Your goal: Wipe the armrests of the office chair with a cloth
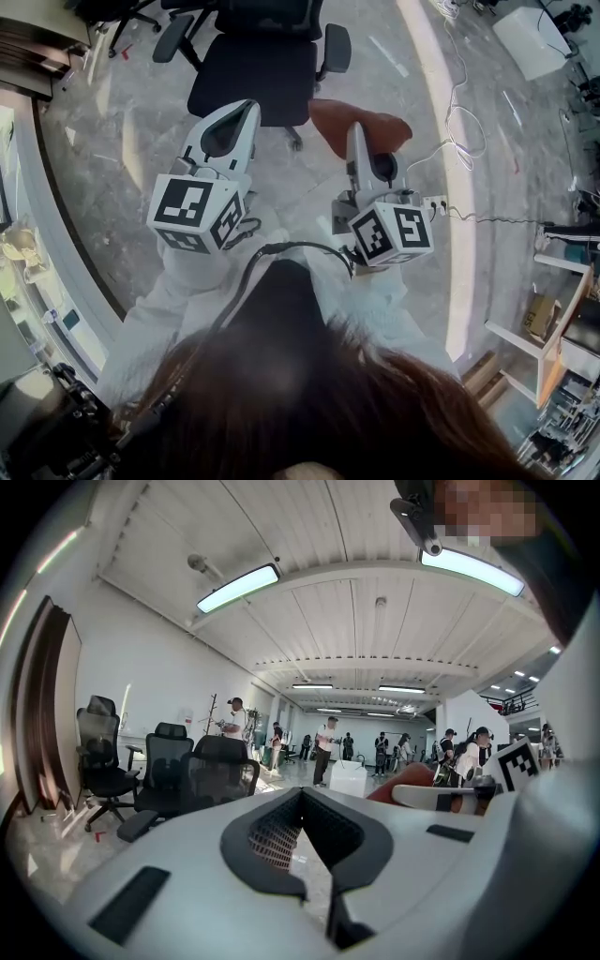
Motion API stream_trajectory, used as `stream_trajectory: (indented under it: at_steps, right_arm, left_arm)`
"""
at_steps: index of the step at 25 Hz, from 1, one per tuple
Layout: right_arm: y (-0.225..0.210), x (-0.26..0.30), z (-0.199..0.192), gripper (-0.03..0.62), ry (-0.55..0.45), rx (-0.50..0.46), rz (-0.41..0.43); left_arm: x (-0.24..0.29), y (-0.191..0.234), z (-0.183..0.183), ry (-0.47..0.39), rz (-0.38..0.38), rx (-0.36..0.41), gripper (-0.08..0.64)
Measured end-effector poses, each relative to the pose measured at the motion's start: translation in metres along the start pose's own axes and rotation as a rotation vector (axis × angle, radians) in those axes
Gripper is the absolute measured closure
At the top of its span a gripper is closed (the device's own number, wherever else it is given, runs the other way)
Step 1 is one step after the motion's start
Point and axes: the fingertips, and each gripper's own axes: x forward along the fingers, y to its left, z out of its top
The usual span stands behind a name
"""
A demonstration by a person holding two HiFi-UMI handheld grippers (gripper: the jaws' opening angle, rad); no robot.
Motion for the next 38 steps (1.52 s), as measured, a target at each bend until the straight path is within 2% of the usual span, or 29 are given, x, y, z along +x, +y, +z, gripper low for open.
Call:
stream_trajectory:
  at_steps: [3,7,14,19,24,28,32,35,38]
  right_arm:
    - [-0.024,0.012,-0.005,0.554,0.012,-0.006,-0.002]
    - [-0.056,0.054,-0.013,0.554,0.034,0.003,-0.031]
    - [-0.101,0.175,-0.012,0.554,0.04,0.003,-0.102]
    - [-0.134,0.258,-0.01,0.554,0.054,0.018,-0.162]
    - [-0.188,0.333,-0.035,0.554,0.129,0.047,-0.228]
    - [-0.21,0.345,-0.052,0.554,0.197,0.052,-0.243]
    - [-0.236,0.361,-0.071,0.554,0.25,0.088,-0.253]
    - [-0.26,0.392,-0.084,0.554,0.286,0.112,-0.219]
    - [-0.292,0.438,-0.108,0.554,0.32,0.19,-0.194]
  left_arm:
    - [0.027,0.002,-0.004,-0.004,-0.001,0.003,0.557]
    - [0.077,0.027,-0.009,0.013,-0.013,-0.003,0.557]
    - [0.183,0.101,0.008,0.034,-0.072,-0.004,0.557]
    - [0.26,0.153,0.018,0.083,-0.12,-0.002,0.557]
    - [0.341,0.19,0.001,0.162,-0.171,-0.025,0.557]
    - [0.355,0.183,-0.012,0.211,-0.201,-0.033,0.557]
    - [0.363,0.182,-0.023,0.246,-0.2,-0.057,0.557]
    - [0.37,0.187,-0.035,0.277,-0.191,-0.089,0.557]
    - [0.378,0.201,-0.051,0.306,-0.167,-0.114,0.557]
